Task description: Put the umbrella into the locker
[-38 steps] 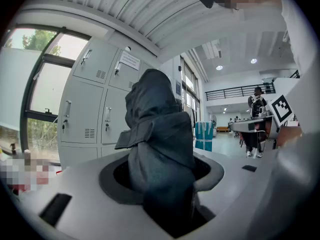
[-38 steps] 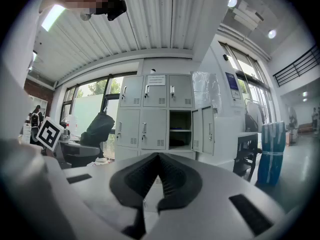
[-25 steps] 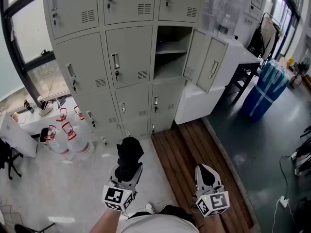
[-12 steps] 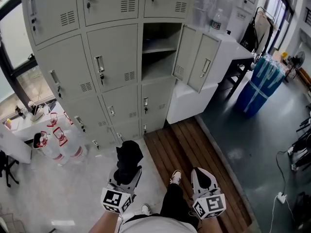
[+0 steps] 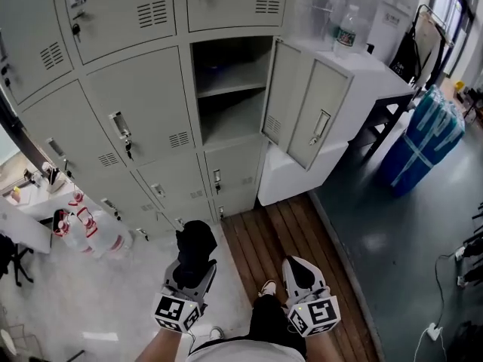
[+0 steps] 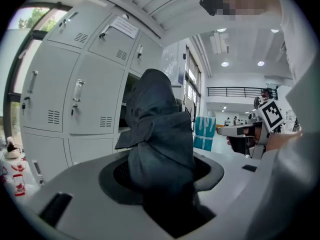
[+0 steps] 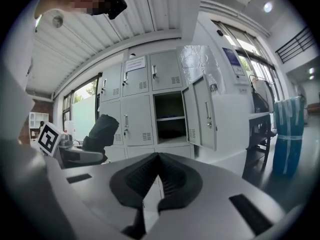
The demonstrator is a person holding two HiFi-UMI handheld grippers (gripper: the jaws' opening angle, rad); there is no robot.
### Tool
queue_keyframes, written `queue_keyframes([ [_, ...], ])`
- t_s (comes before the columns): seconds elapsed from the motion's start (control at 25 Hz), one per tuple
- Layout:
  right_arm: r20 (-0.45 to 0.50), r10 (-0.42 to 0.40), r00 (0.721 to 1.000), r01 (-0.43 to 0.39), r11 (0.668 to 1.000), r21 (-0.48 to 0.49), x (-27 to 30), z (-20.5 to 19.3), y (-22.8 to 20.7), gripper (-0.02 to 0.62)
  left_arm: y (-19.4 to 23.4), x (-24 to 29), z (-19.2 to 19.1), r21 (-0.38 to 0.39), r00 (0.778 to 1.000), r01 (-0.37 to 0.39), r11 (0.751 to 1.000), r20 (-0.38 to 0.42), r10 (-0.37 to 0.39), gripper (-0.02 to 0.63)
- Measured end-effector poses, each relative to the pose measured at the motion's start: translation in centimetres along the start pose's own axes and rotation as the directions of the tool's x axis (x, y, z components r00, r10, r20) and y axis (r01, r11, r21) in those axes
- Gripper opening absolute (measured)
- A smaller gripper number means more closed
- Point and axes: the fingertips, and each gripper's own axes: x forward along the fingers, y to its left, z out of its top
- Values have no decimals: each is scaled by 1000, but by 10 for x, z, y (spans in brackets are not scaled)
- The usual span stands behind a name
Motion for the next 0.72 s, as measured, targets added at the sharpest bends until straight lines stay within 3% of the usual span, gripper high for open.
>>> queue_keyframes([
  [0.2,8,166,986,-166,986,-27,46,58,-44,17,-13,67,46,-135,998,-61,989,-8,61,244],
  [0.4,45,211,977,-210,977,-23,72,107,-96,17,-22,106,101,-82,993,-114,990,25,117,244],
  [0.72,21,306,952,-305,952,-26,97,127,-101,17,-17,139,136,-38,982,-181,983,51,183,244],
])
